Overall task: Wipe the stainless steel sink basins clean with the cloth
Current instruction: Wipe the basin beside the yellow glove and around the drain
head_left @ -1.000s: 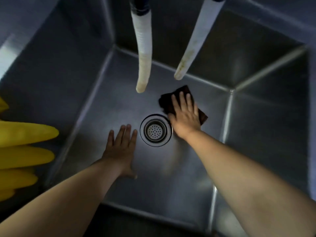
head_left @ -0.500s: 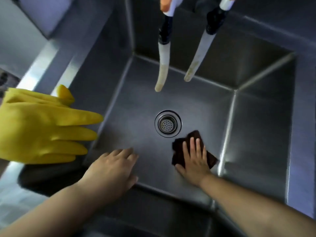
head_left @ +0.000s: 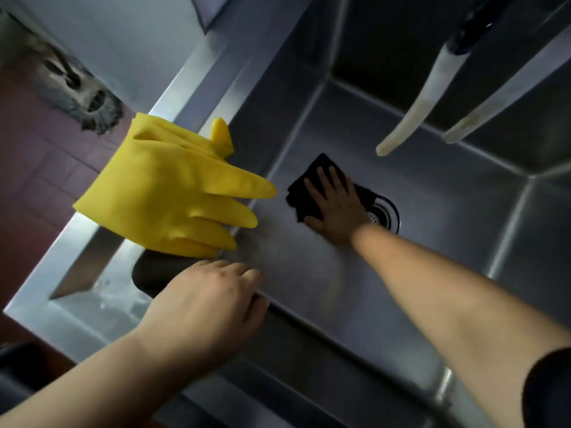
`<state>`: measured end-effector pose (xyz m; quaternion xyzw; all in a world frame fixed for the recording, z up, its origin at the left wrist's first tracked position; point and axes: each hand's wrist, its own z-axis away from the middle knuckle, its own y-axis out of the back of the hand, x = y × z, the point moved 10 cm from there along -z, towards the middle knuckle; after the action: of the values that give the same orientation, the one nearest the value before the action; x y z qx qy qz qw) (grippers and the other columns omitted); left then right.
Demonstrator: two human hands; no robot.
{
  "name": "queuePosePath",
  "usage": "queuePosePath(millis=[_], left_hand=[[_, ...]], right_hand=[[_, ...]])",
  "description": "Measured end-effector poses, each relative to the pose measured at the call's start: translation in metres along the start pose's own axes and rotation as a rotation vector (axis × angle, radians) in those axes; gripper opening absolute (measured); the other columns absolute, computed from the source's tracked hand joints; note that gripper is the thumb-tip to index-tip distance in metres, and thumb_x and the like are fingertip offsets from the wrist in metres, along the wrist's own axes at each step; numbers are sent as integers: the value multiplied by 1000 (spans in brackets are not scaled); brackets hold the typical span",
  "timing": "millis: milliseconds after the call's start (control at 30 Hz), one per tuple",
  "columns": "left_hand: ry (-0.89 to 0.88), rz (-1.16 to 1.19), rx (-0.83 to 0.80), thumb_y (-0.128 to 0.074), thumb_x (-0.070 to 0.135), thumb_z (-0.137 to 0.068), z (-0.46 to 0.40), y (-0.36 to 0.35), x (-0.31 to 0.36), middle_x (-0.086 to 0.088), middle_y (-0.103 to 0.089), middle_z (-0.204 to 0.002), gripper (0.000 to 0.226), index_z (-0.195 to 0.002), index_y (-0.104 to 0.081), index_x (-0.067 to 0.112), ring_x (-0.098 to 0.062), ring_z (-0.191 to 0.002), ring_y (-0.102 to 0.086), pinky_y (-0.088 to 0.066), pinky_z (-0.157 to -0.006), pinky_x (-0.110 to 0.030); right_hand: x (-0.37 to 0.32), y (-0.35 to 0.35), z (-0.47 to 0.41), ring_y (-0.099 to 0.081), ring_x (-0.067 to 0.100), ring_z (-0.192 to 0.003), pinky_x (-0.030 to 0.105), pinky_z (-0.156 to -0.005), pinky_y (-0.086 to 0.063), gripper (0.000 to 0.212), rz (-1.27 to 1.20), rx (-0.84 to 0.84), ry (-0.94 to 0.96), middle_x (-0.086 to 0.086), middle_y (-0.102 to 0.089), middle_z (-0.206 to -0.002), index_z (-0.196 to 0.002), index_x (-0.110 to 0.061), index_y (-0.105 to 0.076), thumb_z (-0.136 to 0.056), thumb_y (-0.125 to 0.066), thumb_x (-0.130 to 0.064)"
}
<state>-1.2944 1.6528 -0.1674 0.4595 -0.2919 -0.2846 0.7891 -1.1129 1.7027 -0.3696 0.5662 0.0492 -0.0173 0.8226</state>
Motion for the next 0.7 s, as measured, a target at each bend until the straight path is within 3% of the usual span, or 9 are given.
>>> queuePosePath(millis=[167, 267, 367, 500, 700], left_hand=[[35, 32, -2, -42, 45, -83, -2, -2, -4, 7, -56, -64, 27, -71, -57, 25, -13, -61, -56, -45, -54, -33], [20, 39, 2, -40, 45, -83, -3, -4, -3, 7, -56, -63, 30, -69, -56, 25, -13, -60, -56, -46, -53, -32], [14, 50, -7, -39, 45, -83, -3, -6, -3, 7, -56, -61, 30, -67, -56, 25, -13, -57, -55, -45, -51, -30], [-10, 38, 7, -41, 41, -82, -3, -5, -2, 7, -53, -58, 28, -63, -53, 24, -14, -53, -54, -40, -48, -28], [-28, 36, 29, -43, 36, -80, -2, -2, 2, 7, -51, -56, 25, -60, -50, 23, -15, -53, -53, -37, -49, -26]], right_hand=[[64, 26, -44, 20, 35, -143, 51, -115, 8, 84, -88, 61, -325, 15, 18, -157, -151, -19, 10, -92, -29, -64], [54, 32, -59, 20, 39, -142, 53, -114, 11, 87, -141, 58, -435, 20, 17, -156, -151, -17, 11, -91, -28, -65], [0, 27, -64, 13, 40, -144, 53, -114, 9, 85, -128, 92, -271, 22, 9, -157, -152, -15, 2, -91, -33, -62], [-95, 2, -35, -12, 44, -143, 53, -113, 1, 79, -101, 165, 60, 25, -20, -154, -148, -8, -27, -88, -43, -55], [-185, -36, 29, -15, 35, -145, 51, -117, 1, 62, -114, 138, 464, 14, -26, -155, -148, -18, -32, -92, -46, -41]])
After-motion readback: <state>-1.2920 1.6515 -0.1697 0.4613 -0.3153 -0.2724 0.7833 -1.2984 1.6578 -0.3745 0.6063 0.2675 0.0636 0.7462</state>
